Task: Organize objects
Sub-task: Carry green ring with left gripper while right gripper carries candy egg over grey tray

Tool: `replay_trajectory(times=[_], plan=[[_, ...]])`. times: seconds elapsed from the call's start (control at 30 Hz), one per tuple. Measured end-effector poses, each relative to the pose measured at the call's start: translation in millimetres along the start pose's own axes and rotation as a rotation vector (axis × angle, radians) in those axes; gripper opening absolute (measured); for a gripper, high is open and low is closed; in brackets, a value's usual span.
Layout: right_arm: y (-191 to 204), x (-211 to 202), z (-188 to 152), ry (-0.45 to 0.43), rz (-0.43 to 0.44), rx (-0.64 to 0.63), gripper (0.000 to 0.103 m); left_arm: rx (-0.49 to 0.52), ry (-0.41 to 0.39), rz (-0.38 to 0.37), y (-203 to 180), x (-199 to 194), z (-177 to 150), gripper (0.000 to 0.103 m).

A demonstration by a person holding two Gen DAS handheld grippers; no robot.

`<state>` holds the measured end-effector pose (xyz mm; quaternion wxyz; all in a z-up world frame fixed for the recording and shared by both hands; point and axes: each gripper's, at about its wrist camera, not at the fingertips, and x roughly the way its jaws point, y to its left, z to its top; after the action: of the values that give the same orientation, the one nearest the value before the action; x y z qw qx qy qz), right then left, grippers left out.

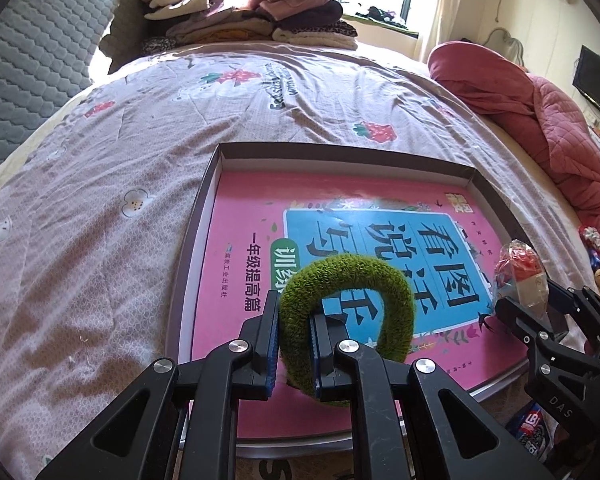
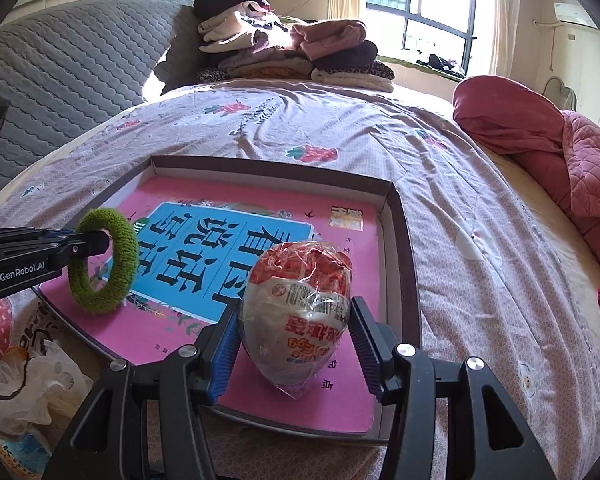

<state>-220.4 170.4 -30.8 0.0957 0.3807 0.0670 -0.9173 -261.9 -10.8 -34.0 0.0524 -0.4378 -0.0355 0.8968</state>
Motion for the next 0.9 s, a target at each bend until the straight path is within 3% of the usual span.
replay_trajectory(times=[0.53, 0.83, 0.9], plan=[[0.0, 0.4, 2.1, 0.002, -0.024, 0.01, 0.053, 0.015, 0.039, 0.02, -2.4, 7.8, -4.9, 0.015], [0.9, -1.6, 4.3, 0.002, -0.05, 0.011, 0.053, 0.023, 0.053, 0.035, -4.3, 6.3, -5.5, 0.028], [0.4, -2.9, 5.0, -0.001, -0.05, 0.014, 0.053, 0.023, 0.057, 0.03, -4.0, 5.0, -5.7, 0.038]])
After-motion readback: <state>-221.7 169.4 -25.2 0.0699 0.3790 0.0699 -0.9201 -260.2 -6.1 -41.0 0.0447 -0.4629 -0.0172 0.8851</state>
